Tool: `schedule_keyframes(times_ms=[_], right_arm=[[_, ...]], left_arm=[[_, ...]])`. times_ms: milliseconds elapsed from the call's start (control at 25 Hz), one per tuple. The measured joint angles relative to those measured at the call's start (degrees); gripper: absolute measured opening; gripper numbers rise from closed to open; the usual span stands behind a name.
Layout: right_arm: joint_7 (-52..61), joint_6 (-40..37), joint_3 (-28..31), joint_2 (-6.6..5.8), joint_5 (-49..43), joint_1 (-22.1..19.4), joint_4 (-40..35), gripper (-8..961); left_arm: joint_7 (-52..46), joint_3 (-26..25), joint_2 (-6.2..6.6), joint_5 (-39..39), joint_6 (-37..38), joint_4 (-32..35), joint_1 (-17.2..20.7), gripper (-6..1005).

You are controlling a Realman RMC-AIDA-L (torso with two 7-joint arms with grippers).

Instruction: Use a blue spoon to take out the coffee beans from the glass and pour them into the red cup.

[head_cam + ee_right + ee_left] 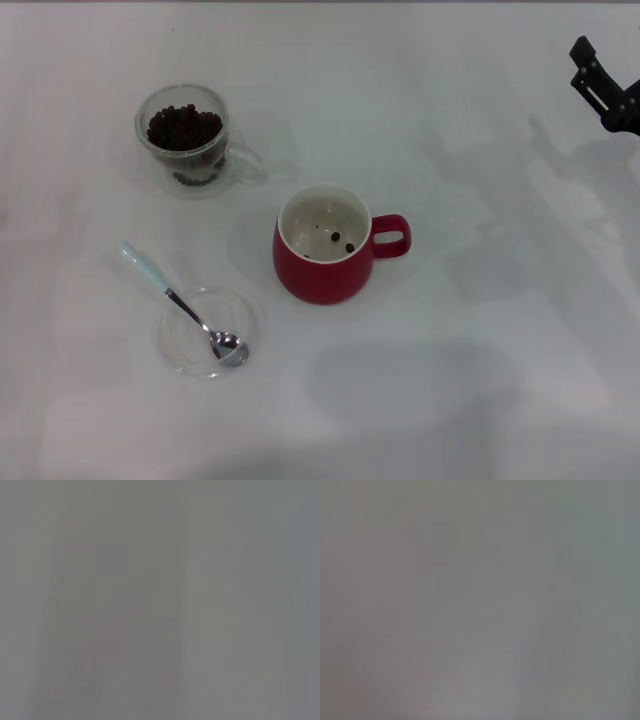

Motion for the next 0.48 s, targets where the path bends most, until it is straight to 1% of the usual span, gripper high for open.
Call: schedule_keyframes(times_ms=[40, 280, 480], right_arm=[[-0.01, 0.24, 0.0, 0.01, 0.0, 0.01, 0.0, 874], [0.07, 4.6, -0.01, 0.06, 1.9, 0.69, -0.64, 873], [0.32, 5.02, -0.01, 0.12, 2.93, 0.82, -0.85, 872]], left_arm=[[-0.01, 0.01, 0.0, -0.16, -0.42, 0.16, -0.37, 885], [0.04, -0.12, 0.03, -2.68, -3.23, 2.25, -2.39, 885], [0.5, -0.12, 0.03, -2.83, -3.62, 2.29, -3.28, 886]])
